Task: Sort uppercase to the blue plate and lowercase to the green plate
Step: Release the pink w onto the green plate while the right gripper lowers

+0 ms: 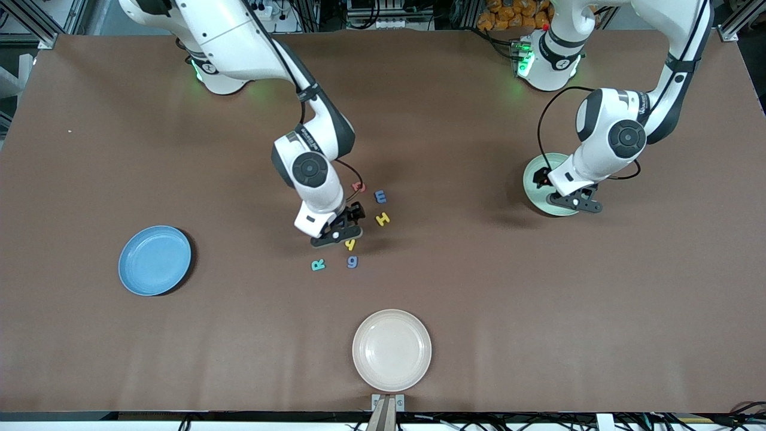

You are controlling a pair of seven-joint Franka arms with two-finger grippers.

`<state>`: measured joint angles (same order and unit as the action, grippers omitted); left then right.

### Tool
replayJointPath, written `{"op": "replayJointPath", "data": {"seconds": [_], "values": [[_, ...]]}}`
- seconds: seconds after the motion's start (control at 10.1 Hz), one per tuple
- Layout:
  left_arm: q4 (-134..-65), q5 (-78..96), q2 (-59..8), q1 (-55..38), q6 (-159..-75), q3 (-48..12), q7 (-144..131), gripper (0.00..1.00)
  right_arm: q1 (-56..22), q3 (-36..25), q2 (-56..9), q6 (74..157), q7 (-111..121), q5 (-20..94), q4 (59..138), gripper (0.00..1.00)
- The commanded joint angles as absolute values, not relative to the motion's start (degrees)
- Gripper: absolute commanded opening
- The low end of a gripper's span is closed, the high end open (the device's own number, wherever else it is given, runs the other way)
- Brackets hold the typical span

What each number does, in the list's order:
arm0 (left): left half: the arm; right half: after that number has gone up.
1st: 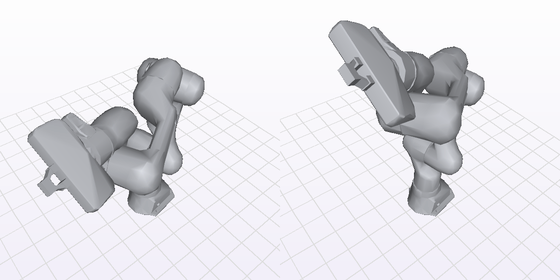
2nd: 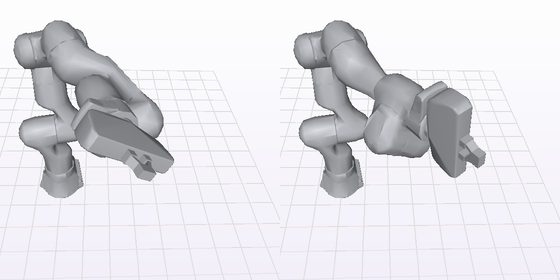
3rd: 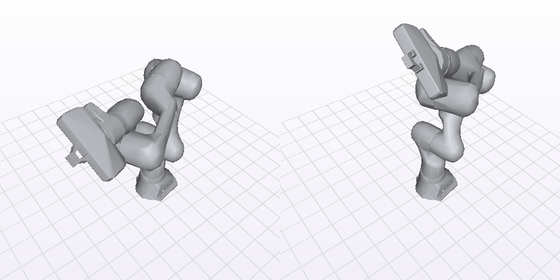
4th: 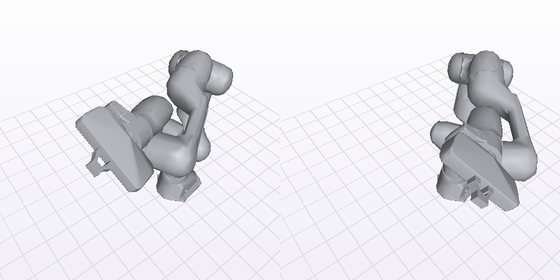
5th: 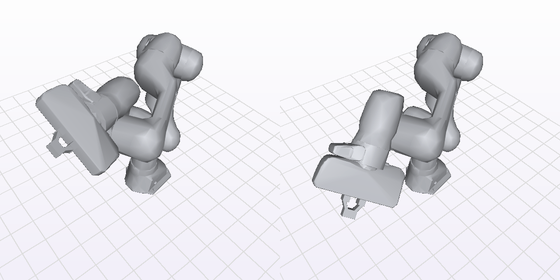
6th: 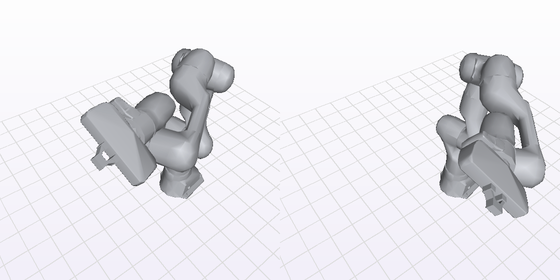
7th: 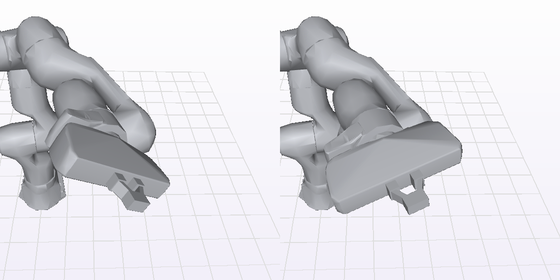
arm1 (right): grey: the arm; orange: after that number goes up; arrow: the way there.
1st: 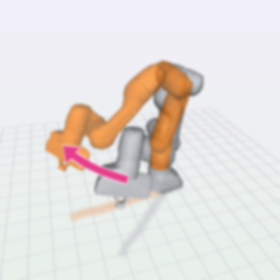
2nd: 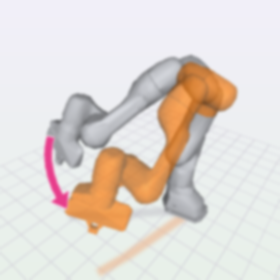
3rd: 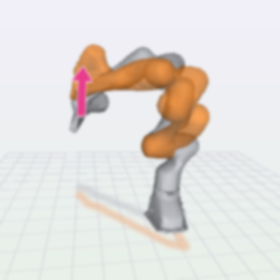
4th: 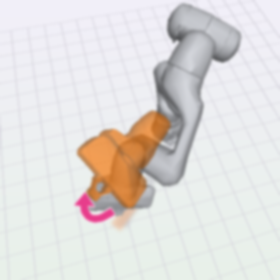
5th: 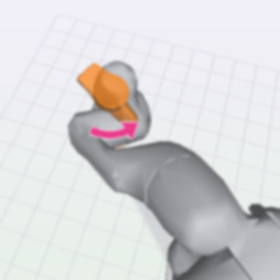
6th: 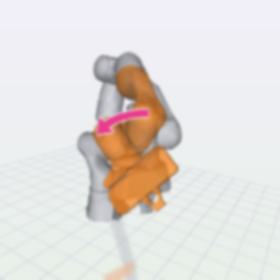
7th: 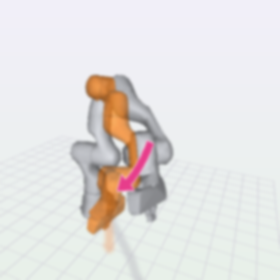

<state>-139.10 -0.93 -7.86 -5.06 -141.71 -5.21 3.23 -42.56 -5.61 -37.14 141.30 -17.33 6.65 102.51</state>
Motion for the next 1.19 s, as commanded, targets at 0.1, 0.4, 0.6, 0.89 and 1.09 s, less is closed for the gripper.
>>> {"op": "replayJointPath", "data": {"seconds": [0.1,0.4,0.6,0.89,1.09], "values": [[-138.2,-2.5,-7.1,-4.3,-140.8,-5.8,1.6,0.98,-44.9,-6.2,-36.8,147.1,-17.2,6.7,109.5,1.0],[-136.0,-2.5,-7.0,-4.3,-138.2,-5.8,1.6,0.98,-45.0,-6.2,-36.8,147.0,-17.5,6.7,109.3,1.0],[-133.9,-2.5,-7.0,-4.3,-132.8,-5.8,1.7,0.98,-45.0,-6.2,-36.0,146.3,-17.4,6.7,109.0,1.0],[-133.6,-2.5,-6.8,-4.3,-131.7,-5.9,1.6,0.98,-45.0,-6.2,-35.9,145.7,-17.7,6.7,108.1,1.0],[-133.6,-2.5,-6.9,-4.3,-131.7,-5.9,1.5,0.98,-44.9,-6.2,-35.9,145.7,-17.7,6.7,108.1,1.0]]}}
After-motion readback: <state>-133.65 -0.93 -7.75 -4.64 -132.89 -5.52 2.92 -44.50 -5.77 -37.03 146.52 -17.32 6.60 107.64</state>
